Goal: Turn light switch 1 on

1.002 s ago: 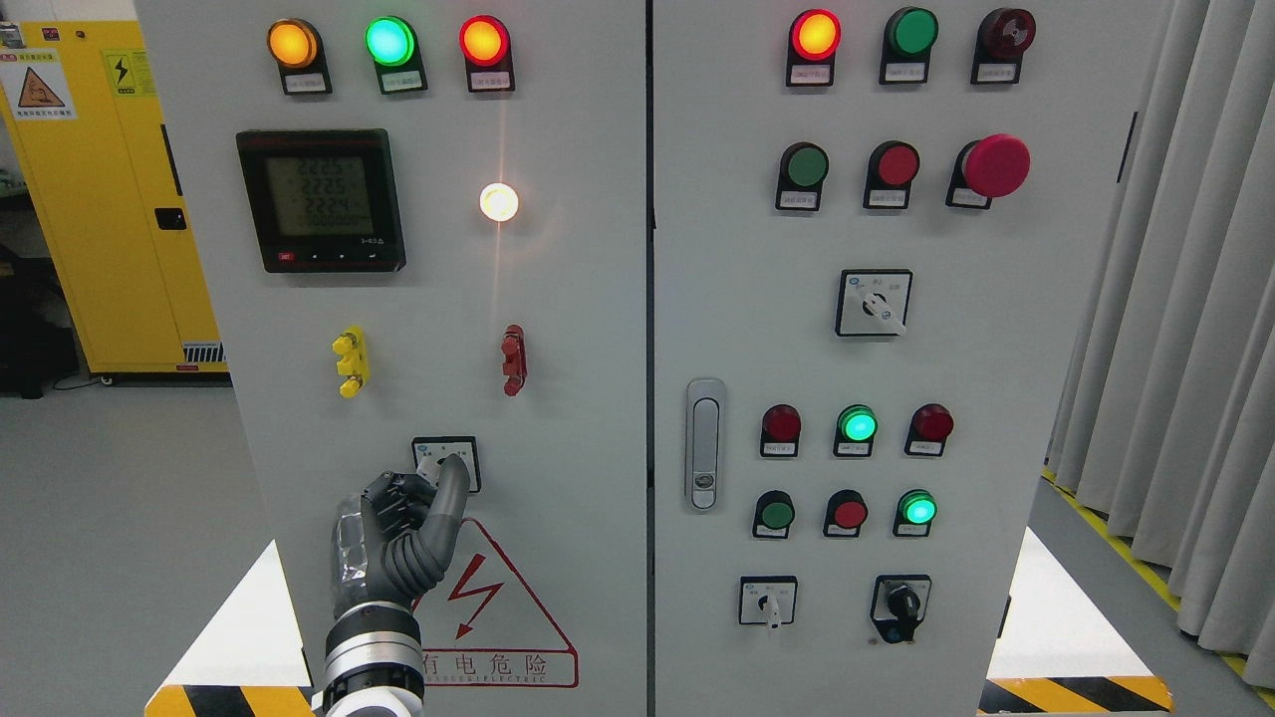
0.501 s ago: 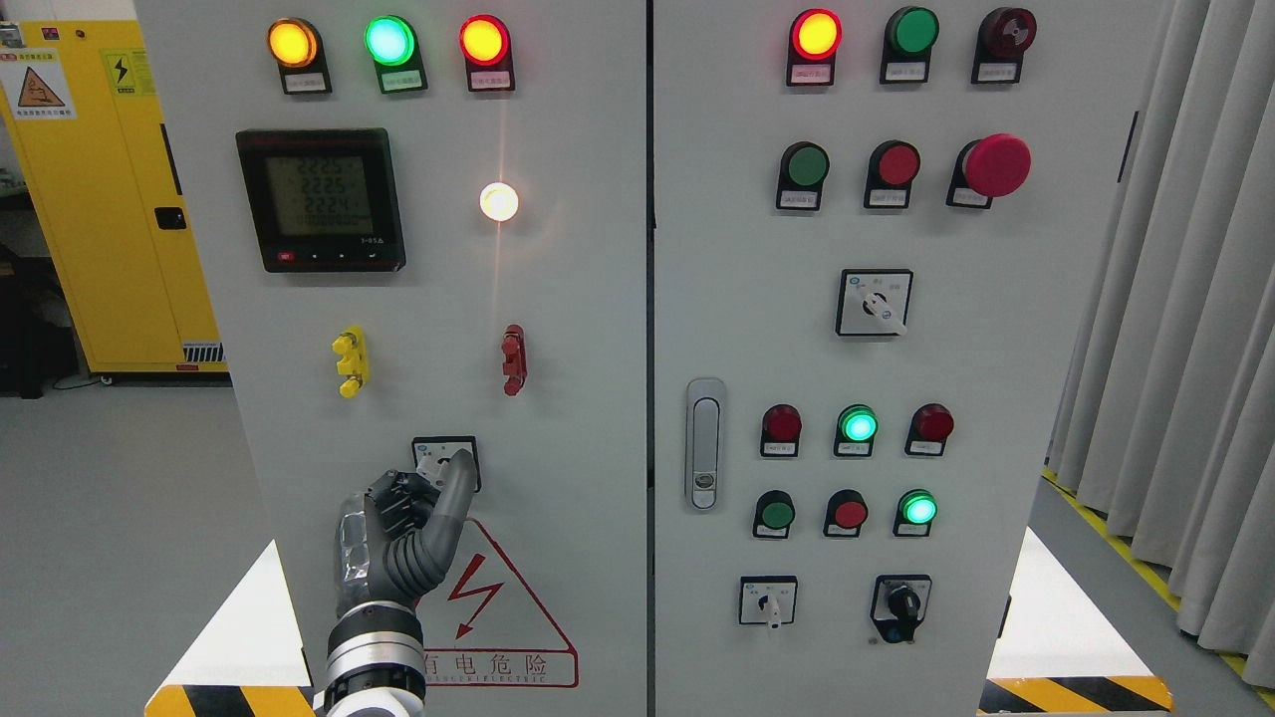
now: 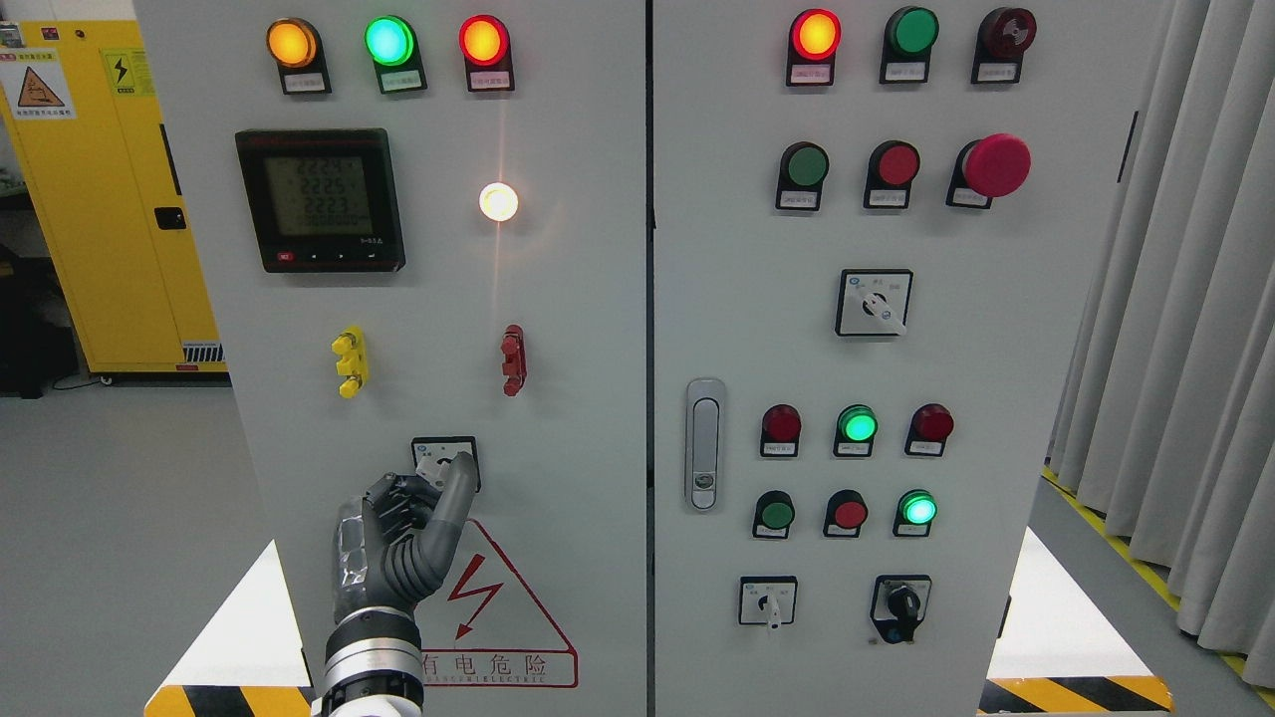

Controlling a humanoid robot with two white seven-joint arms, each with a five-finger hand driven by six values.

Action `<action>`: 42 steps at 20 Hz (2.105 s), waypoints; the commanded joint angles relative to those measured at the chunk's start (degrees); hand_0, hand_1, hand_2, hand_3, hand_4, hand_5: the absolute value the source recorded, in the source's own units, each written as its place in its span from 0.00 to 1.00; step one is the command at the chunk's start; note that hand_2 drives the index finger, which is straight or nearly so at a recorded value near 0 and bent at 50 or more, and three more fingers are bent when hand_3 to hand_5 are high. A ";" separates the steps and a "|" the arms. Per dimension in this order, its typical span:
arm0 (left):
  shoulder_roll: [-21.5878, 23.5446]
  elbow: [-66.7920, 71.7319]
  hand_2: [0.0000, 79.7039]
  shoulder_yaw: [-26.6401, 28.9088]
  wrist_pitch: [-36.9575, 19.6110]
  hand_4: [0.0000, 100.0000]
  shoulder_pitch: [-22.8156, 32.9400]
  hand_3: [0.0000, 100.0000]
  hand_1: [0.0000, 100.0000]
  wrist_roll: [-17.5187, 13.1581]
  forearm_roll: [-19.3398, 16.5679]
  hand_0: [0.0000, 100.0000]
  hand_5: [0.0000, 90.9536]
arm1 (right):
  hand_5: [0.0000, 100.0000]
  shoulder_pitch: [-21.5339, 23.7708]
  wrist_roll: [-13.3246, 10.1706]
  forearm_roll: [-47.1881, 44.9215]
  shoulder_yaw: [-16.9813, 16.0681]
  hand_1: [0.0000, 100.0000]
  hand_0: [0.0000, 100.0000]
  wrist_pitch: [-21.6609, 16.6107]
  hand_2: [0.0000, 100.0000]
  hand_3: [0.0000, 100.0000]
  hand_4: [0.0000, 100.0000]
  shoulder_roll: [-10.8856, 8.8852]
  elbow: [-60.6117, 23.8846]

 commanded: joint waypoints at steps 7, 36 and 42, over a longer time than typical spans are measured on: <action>0.42 -3.93 0.84 -0.06 -1.46 0.82 3.65 0.96 0.52 0.32 0.46 0.14 0.88 | 0.00 0.00 0.05 0.00 0.00 0.50 0.00 0.00 0.04 0.00 0.00 0.00 0.00; 11.31 31.97 0.71 2.67 -52.15 0.90 47.51 0.89 0.47 -9.17 14.08 0.16 0.81 | 0.00 0.00 0.05 0.00 0.00 0.50 0.00 0.00 0.04 0.00 0.00 0.00 0.00; 11.67 53.34 0.66 2.49 -58.76 0.84 48.39 0.83 0.45 -14.95 14.08 0.14 0.63 | 0.00 0.00 0.05 0.00 0.00 0.50 0.00 0.00 0.04 0.00 0.00 0.00 0.00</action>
